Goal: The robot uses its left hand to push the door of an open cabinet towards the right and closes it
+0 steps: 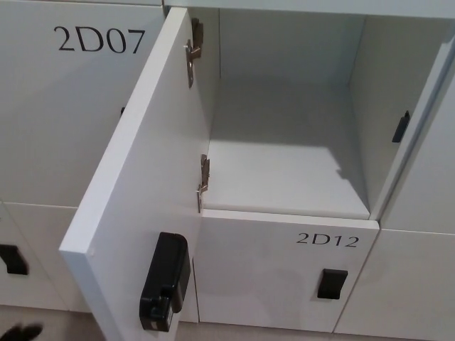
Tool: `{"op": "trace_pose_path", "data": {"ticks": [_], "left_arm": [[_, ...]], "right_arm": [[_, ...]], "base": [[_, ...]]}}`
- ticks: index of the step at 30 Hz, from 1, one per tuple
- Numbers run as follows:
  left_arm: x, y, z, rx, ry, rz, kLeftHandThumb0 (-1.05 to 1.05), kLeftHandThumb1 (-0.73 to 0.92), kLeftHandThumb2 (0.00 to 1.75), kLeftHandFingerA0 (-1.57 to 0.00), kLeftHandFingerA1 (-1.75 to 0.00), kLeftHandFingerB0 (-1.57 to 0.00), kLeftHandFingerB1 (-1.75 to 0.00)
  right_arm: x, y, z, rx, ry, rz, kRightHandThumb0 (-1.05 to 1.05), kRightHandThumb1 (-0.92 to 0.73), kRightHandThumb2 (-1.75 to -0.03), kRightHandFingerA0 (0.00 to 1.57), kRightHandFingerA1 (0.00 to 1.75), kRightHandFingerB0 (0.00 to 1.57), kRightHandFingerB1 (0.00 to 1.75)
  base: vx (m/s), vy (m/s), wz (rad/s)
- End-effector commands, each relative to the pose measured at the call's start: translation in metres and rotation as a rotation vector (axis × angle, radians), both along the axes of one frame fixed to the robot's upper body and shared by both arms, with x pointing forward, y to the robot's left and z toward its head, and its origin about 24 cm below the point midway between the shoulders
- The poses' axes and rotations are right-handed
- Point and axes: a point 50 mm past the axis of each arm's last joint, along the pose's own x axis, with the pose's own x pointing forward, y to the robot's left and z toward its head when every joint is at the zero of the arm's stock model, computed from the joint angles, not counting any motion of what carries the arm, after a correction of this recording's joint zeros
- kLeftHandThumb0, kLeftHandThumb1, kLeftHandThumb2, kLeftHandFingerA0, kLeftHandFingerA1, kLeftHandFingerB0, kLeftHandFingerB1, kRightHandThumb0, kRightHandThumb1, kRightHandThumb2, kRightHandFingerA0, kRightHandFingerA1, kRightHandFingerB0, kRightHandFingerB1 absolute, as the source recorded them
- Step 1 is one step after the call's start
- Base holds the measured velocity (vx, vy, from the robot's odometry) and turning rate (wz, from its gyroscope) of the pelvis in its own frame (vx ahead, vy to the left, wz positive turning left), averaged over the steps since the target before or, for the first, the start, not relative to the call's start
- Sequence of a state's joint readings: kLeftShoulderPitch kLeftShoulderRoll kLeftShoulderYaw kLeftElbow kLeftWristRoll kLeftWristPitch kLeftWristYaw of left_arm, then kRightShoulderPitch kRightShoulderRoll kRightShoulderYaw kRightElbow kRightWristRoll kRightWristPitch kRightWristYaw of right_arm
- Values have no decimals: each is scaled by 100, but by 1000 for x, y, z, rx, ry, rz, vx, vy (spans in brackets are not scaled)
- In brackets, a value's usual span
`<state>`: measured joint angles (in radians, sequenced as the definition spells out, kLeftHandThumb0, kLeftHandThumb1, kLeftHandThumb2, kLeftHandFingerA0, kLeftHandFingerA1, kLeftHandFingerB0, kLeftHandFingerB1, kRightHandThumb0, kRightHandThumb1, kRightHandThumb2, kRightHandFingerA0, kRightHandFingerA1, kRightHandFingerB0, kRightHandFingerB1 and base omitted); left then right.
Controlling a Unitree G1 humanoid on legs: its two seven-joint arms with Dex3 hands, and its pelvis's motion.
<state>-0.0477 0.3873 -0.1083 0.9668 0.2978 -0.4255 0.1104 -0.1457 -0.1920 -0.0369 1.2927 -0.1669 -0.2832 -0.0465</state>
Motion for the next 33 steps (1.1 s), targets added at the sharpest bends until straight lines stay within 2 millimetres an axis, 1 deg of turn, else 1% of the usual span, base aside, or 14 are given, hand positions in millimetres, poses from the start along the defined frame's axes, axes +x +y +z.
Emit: {"op": "trace_pose_path", "data": {"ticks": [1, 10, 11, 13, 14, 16, 17, 18, 22, 24, 25, 26, 28, 33], "left_arm": [[71, -64, 66, 158, -313, -367, -73, 92, 70, -21, -31, -21, -29], [100, -143, 100, 131, -403, -573, -34, 57, 112, -1, -49, 0, -46], [101, -151, 102, 137, -407, -598, -68, 92, 68, -17, -31, -20, -29], [100, -173, 105, 132, -416, -653, -66, 90, 67, -17, -31, -21, -29], [97, -194, 106, 123, -420, -706, -34, 57, 112, -1, -49, 0, -46], [95, -209, 108, 139, -425, -752, -34, 57, 112, -1, -49, 0, -46], [94, -216, 108, 145, -440, -770, -70, 92, 68, -19, -31, -22, -29], [93, -221, 108, 150, -451, -784, -70, 92, 68, -19, -31, -22, -29], [69, -311, 119, 132, -543, -1033, -70, 92, 68, -19, -31, -21, -29], [62, -338, 129, 148, -569, -1124, -34, 56, 112, -1, -49, 0, -46], [54, -365, 140, 134, -620, -1194, -72, 91, 68, -19, -36, -24, -32], [46, -384, 148, 125, -658, -1245, -72, 91, 68, -19, -36, -24, -32], [15, -429, 177, 55, -783, -1393, 7, 42, 112, -43, -73, -38, -67], [-23, -449, 191, -47, -914, -1482, 69, 52, 103, -59, -85, -53, -77]], "right_arm": [[-1, -6, 2, -21, -5, -16, -54, -84, -65, 36, 37, 29, 32], [8, -9, 7, -38, -25, 2, -57, -83, -64, 38, 38, 30, 33], [8, -9, 7, -36, -25, 0, -57, -83, -65, 37, 38, 30, 33], [9, -10, 7, -36, -23, 0, -57, -83, -65, 37, 38, 31, 33], [10, -10, 8, -35, -24, 3, -57, -84, -65, 35, 38, 29, 33], [11, -9, 8, -28, -27, 5, -57, -84, -65, 35, 38, 29, 33], [11, -9, 8, -34, -26, 7, -56, -84, -65, 36, 38, 30, 33], [11, -9, 8, -38, -26, 9, -56, -84, -65, 36, 38, 30, 33], [11, -8, 8, -47, -33, 13, -56, -84, -64, 37, 39, 31, 34], [15, -5, 8, -39, -45, 13, -57, -83, -64, 33, 36, 27, 32], [18, -1, 9, -47, -52, 37, -52, -78, -64, 44, 36, 49, 37], [19, 1, 9, -52, -58, 55, -52, -78, -64, 44, 36, 49, 37], [26, 7, 10, -59, -70, 81, -52, -78, -64, 44, 36, 49, 37], [30, 7, 12, -71, -74, 100, -52, -78, -64, 44, 36, 49, 37]], "base": [[0, 0, 0], [0, 0, 0], [0, 0, 0], [0, 0, 0], [0, 0, 0], [7, 1, 4], [0, 0, 0], [0, 0, 0], [0, 0, 0], [0, 0, 0], [0, 0, 0], [0, 0, 0], [0, 0, 0], [0, 0, 0]]}}
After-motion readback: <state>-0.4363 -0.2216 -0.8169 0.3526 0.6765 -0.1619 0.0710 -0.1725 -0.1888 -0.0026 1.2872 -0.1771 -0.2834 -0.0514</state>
